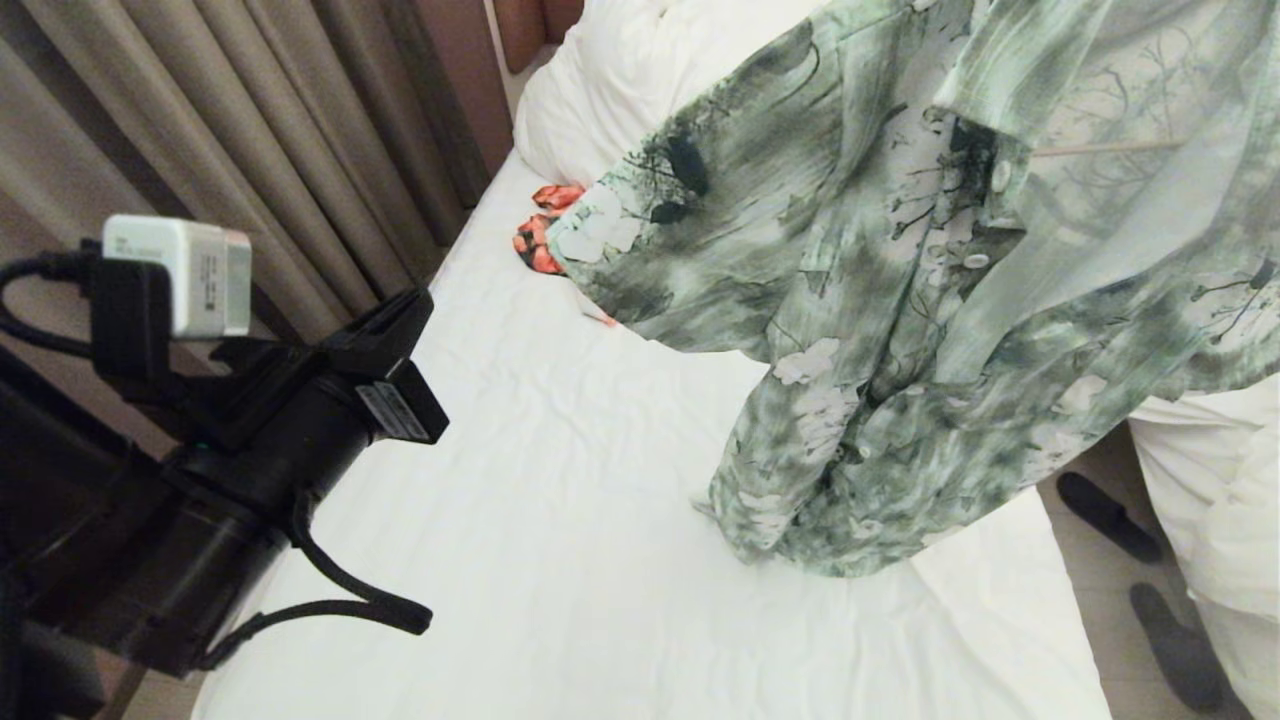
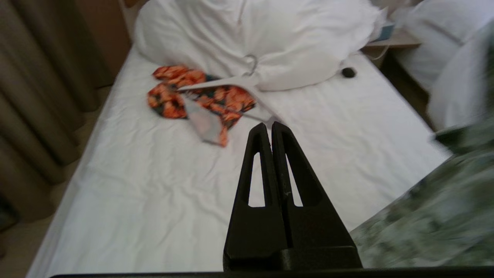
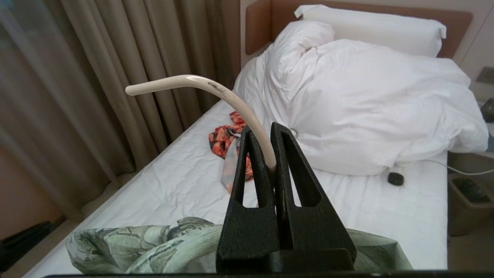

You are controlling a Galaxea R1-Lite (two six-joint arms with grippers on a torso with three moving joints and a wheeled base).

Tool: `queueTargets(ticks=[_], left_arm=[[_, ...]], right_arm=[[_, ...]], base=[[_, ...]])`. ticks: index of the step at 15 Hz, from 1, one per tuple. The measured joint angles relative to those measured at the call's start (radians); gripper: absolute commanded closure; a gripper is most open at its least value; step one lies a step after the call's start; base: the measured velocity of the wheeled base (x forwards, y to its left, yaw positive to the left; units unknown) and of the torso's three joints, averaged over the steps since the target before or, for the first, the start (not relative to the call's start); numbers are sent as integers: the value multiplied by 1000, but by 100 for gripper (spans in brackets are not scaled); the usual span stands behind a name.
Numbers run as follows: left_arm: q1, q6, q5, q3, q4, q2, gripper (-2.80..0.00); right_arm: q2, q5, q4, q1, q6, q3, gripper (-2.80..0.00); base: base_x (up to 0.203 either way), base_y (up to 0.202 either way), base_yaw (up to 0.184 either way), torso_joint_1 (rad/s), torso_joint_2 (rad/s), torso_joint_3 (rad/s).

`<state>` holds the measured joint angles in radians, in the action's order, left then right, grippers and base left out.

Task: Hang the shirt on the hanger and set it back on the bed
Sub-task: Take the clothes hanger out of the clothes

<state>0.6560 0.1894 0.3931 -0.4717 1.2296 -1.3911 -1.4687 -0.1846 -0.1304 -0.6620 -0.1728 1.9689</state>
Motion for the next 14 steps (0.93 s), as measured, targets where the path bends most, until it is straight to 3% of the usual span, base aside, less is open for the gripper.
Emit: queueTargets(ticks=[3,5,10,14], left_arm=[[116,-5,35,-138,-135,7,0],[176,-2,67,-187,-158,-5,0],[290,0,75,-294,-222,-35,0],[364,0,89,-432,-250,-150,0]], right_arm=[[-51,12,37,43,41,-2,0],[-89,16,64,63,64,-5,0],[-159,19,111,70,67,-2,0],[-186,17,114,69,67,-1,0]], base=[[0,0,0,0,0,0],[0,0,0,0,0,0],[0,0,0,0,0,0],[0,0,0,0,0,0]])
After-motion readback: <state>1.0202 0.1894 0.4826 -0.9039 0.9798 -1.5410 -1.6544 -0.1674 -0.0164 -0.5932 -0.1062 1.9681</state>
